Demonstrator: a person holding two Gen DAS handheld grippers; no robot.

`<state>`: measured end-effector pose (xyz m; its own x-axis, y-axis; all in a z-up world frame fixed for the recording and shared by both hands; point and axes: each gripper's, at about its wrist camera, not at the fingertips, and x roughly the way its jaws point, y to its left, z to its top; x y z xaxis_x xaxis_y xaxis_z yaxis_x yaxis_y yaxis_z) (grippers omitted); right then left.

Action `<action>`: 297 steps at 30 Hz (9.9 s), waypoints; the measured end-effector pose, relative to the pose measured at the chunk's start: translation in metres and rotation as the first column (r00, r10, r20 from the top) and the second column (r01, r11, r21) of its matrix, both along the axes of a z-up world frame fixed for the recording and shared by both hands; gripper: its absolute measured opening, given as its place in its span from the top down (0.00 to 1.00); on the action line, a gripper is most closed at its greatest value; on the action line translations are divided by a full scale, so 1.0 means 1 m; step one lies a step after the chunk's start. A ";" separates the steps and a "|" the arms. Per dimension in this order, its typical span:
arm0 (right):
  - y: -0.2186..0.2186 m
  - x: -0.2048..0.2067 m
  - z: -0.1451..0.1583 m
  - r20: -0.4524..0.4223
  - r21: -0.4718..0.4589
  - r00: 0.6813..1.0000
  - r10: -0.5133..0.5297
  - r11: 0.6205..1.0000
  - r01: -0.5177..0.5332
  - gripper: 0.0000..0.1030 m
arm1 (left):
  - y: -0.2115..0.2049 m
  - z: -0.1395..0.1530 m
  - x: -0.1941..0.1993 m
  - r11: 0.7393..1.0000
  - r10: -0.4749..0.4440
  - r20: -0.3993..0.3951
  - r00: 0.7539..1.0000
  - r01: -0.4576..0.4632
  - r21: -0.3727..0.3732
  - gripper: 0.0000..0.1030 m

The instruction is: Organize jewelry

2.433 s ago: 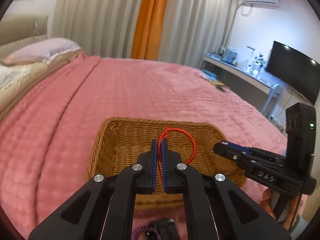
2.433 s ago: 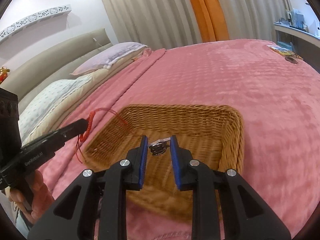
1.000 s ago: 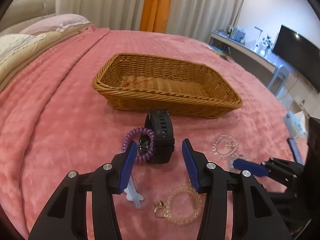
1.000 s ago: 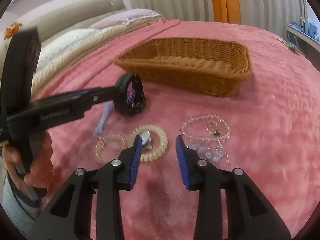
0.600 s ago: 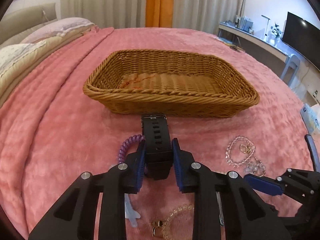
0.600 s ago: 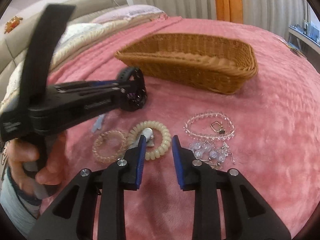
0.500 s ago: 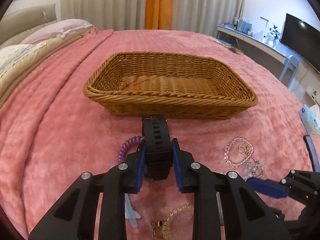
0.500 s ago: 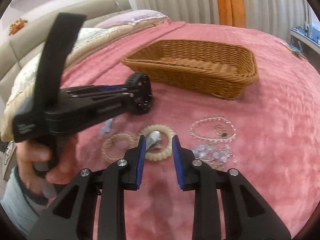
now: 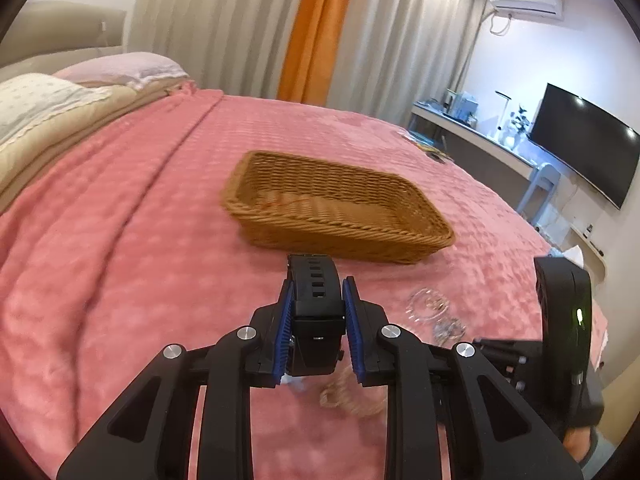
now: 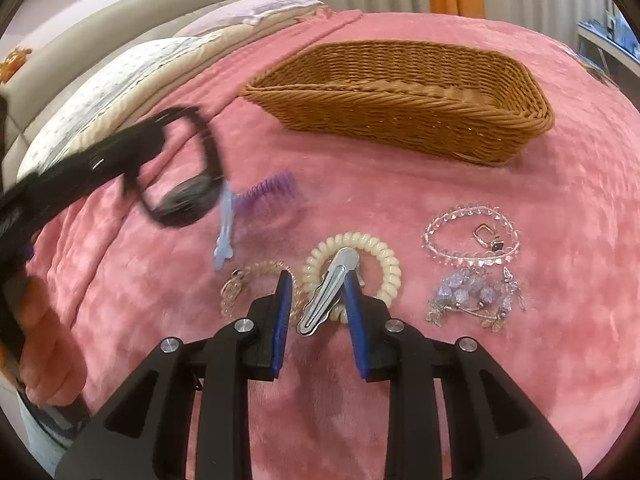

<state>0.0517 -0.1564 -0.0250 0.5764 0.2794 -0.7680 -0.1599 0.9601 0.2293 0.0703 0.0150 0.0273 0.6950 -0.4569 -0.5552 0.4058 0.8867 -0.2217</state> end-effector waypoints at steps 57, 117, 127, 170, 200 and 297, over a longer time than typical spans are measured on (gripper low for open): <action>-0.013 -0.048 0.037 0.145 -0.128 0.989 -0.022 0.991 0.041 0.87 | 0.036 -0.001 -0.007 0.991 -0.024 0.005 1.000 0.025 -0.133 0.78; -0.043 -0.002 0.083 0.216 0.011 0.975 -0.052 0.999 0.051 0.54 | 0.018 0.056 -0.014 0.999 0.017 0.119 0.993 -0.012 -0.045 0.48; -0.028 -0.029 0.023 0.065 0.045 0.997 -0.032 0.999 0.029 0.65 | 0.031 -0.028 -0.021 0.998 0.020 -0.106 0.994 -0.026 -0.054 0.50; -0.026 -0.005 0.028 0.128 -0.006 0.989 -0.076 0.997 0.077 0.91 | 0.014 -0.029 0.017 0.994 -0.073 -0.130 0.989 0.060 -0.096 0.90; -0.104 0.152 0.061 0.174 -0.044 0.941 -0.289 0.953 0.301 0.91 | -0.119 0.001 0.162 0.999 -0.045 -0.077 0.996 0.045 0.003 0.90; -0.020 -0.015 -0.007 -0.007 -0.110 1.000 -0.006 0.994 0.005 0.89 | -0.038 -0.073 -0.007 0.968 -0.107 -0.207 0.973 0.149 0.202 0.87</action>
